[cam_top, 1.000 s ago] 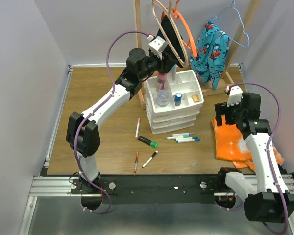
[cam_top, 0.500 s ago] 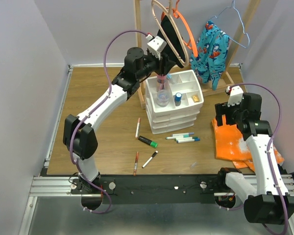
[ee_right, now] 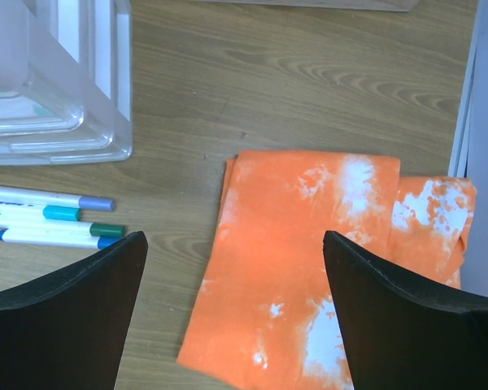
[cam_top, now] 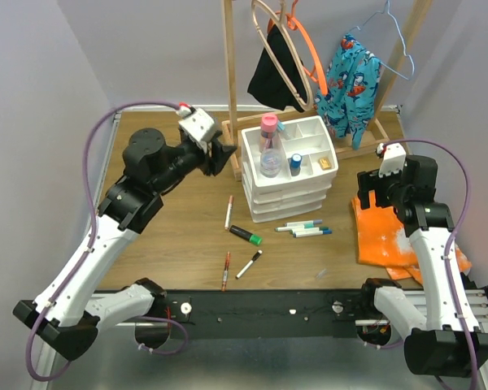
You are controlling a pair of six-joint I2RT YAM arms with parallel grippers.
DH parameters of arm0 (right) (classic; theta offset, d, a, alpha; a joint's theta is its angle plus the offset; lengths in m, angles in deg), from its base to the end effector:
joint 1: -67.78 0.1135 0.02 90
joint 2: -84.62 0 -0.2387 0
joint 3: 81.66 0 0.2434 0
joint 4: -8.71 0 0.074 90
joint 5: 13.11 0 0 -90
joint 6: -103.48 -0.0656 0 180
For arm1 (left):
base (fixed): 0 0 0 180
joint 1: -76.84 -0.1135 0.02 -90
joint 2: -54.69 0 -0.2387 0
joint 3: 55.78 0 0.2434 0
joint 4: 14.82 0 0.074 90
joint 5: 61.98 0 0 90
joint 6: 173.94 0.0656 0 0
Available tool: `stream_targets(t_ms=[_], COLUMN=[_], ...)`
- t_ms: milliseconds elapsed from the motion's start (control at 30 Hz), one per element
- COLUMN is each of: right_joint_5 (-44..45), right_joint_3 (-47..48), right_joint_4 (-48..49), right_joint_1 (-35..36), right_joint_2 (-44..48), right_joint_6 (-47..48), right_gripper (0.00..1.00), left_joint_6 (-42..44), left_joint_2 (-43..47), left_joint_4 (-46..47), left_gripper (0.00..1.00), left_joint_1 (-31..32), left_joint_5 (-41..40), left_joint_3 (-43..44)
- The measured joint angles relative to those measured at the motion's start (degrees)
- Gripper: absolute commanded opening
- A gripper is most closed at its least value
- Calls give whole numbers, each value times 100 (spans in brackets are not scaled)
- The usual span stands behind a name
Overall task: Sort the stationery into containers
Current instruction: Pick up the pen from the center of the board.
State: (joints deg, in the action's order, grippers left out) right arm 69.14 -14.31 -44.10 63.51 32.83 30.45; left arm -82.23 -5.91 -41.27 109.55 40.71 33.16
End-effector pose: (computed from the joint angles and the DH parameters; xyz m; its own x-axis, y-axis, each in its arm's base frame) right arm 0.2175 -0.0074 0.2822 -0.5676 -0.2476 -0.7852 -0.2080 0.9659 -0.1543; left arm 0.2067 -0.1499 0.4416 0.0490 0.0031 -0.9988 0.7108 0.7024 0.0371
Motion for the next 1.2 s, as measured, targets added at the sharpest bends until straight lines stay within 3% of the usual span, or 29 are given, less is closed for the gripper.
stream_targets(t_ms=[133, 300, 567, 800, 1200], right_joint_5=[-120, -262, -461, -525, -529], right_joint_3=[0, 0, -2, -81, -87], right_joint_4=[0, 0, 2, 35, 42], right_joint_1=[0, -9, -20, -20, -20], right_joint_2=[0, 13, 114, 289, 487], right_joint_6=[-4, -4, -44, -48, -46], right_gripper=[96, 96, 96, 96, 96], left_joint_6=[883, 2765, 4548, 5394, 5595], left_joint_2=[37, -245, -1185, -2002, -3630], left_joint_4=[-1023, -2487, -2822, -2728, -2723], left_gripper=[59, 59, 63, 61, 50], left_joint_1=[-7, 146, 1005, 1827, 1917], left_joint_5=[660, 1556, 1777, 1296, 787], left_joint_3=[-599, -1587, -1292, -1497, -647])
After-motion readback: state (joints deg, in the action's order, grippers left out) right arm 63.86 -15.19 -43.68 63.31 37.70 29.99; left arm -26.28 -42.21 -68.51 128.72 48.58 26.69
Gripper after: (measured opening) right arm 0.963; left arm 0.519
